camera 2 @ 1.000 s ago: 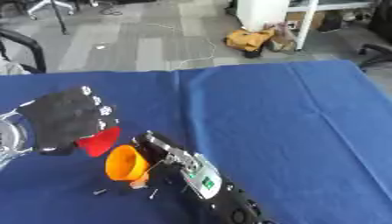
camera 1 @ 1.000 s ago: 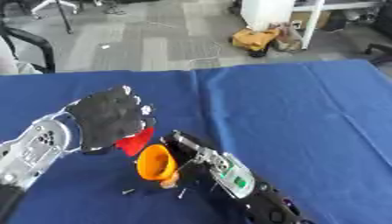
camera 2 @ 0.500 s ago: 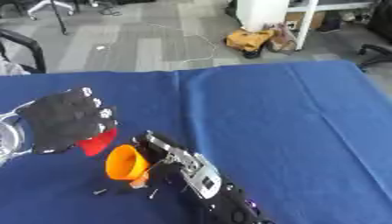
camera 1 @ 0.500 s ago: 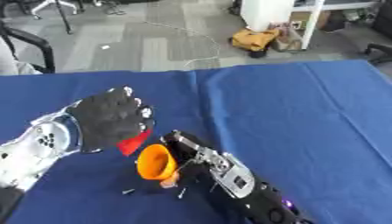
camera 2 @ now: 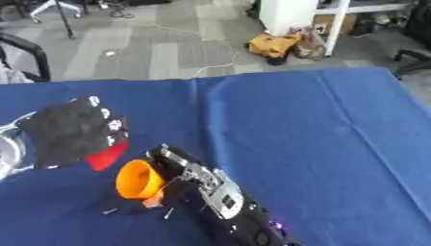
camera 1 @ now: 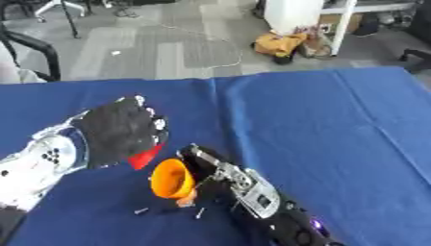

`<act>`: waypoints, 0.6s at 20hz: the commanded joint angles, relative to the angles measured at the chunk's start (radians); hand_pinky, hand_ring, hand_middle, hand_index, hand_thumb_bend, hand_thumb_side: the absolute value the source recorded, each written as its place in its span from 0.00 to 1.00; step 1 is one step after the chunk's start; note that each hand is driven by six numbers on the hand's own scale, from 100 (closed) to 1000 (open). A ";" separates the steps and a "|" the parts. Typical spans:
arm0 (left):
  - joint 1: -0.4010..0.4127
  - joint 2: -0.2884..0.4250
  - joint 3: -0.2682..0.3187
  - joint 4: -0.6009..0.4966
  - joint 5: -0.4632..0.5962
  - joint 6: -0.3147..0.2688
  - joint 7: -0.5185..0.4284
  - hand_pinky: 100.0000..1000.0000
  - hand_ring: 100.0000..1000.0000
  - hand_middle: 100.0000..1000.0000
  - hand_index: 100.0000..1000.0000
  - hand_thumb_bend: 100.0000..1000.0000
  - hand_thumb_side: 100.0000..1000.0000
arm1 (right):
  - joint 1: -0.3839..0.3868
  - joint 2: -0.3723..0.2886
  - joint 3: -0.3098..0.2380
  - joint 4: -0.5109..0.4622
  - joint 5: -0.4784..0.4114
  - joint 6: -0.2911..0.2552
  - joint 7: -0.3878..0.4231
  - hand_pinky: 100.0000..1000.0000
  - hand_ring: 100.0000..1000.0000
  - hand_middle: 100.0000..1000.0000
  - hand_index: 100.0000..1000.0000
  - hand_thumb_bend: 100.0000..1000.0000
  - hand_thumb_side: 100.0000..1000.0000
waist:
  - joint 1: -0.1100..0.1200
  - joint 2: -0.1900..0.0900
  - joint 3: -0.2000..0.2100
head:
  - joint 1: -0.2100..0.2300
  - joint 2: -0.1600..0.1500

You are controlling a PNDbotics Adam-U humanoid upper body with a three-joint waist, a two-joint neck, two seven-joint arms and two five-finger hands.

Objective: Pour the contents of one cup into another cup.

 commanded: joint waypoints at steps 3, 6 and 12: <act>0.050 -0.041 0.137 -0.017 0.080 0.082 0.062 0.00 0.08 0.19 0.62 0.15 0.12 | 0.000 -0.071 -0.027 -0.006 0.009 0.021 -0.051 0.47 0.25 0.09 0.38 0.62 0.00 | -0.008 -0.011 0.011 | -0.020 -0.005; 0.097 -0.081 0.216 0.000 0.129 0.131 0.110 0.00 0.09 0.19 0.61 0.13 0.14 | -0.014 -0.098 -0.045 -0.041 -0.007 0.035 -0.083 0.48 0.25 0.10 0.38 0.62 0.00 | -0.012 -0.016 0.014 | -0.025 -0.003; 0.161 -0.132 0.356 0.120 0.255 0.249 0.196 0.00 0.09 0.20 0.59 0.08 0.17 | -0.035 -0.130 -0.057 -0.092 -0.040 0.059 -0.108 0.48 0.25 0.10 0.38 0.62 0.00 | -0.018 -0.020 -0.003 | -0.018 -0.002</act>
